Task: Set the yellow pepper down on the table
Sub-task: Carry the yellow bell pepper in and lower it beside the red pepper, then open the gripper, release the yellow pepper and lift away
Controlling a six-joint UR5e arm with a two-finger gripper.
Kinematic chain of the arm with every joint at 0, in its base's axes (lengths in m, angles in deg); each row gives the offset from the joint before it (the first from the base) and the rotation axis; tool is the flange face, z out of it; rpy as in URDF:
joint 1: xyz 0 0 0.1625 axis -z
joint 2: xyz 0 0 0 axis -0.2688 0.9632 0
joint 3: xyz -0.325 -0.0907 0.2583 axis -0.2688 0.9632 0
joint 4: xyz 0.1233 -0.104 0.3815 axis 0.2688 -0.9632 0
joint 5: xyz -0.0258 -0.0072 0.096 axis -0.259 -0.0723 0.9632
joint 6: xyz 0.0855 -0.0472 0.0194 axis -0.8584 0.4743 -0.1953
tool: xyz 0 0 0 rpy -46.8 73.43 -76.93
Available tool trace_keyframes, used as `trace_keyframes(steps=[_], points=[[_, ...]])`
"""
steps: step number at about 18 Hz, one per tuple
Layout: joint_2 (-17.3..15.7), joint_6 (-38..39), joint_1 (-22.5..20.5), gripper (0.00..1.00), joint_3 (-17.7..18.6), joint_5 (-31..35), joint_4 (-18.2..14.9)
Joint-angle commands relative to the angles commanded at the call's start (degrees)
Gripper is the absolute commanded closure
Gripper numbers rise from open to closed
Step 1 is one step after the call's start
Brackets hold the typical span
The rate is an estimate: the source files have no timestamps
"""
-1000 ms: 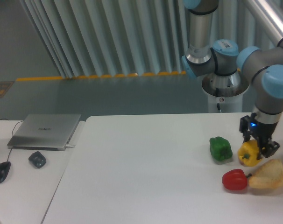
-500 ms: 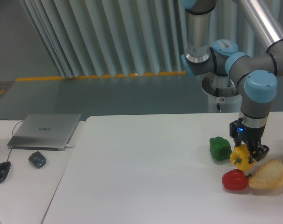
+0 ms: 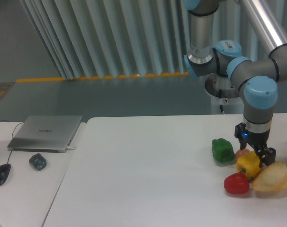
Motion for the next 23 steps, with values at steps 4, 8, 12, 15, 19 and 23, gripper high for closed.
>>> trace_keyframes(steps=[4, 8, 12, 15, 19, 23], points=[[0.18, -0.09, -0.17, 0.0, -1.49, -0.44, -0.35], [-0.44, -0.79, -1.05, 0.0, -3.34, -1.15, -0.18], [-0.44, -3.86, -2.37, 0.0, -4.31, -0.7, 4.13], [-0.53, -11.74, -5.53, 0.0, -4.4, -0.27, 4.22], [-1.23, -19.95, -8.34, 0.0, -5.01, 2.02, 4.22], [-0.7, -20.21, -10.11, 0.0, -6.42, 2.2, 3.69]])
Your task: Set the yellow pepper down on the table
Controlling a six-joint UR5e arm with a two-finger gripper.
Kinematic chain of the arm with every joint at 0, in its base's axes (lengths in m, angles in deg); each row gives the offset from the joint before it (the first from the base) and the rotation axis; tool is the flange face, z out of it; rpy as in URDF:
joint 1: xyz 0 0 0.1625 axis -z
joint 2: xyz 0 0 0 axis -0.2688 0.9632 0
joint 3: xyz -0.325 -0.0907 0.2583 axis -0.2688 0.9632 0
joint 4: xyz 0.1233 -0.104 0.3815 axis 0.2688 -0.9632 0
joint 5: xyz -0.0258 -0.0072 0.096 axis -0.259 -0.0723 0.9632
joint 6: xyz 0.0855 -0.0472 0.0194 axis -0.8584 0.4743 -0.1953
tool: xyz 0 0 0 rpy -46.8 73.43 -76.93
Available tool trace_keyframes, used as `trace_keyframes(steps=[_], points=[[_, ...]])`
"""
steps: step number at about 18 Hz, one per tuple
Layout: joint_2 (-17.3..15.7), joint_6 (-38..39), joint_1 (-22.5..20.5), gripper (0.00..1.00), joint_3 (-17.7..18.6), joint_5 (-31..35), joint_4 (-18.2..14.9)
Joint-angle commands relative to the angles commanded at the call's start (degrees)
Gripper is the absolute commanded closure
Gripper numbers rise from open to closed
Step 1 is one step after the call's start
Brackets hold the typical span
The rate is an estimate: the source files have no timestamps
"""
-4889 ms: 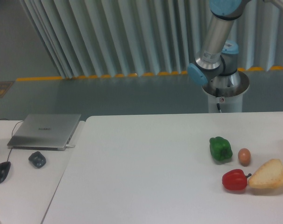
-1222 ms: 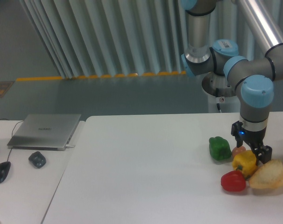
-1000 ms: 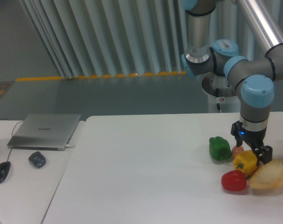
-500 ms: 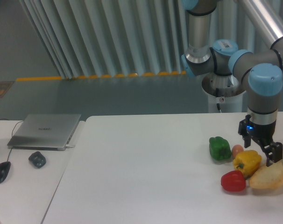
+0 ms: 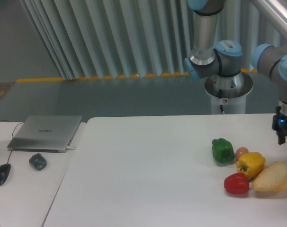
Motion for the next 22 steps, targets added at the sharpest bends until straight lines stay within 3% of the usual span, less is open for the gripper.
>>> trace_keyframes(steps=[5, 12, 22], points=[[-0.61, -0.18, -3.86, 0.0, 0.61, -0.53, -0.09], [-0.61, -11.15, -10.01, 0.0, 1.23, -2.27, -3.07], [-0.62, -13.98, -12.57, 0.0, 1.93, -3.51, -3.69]])
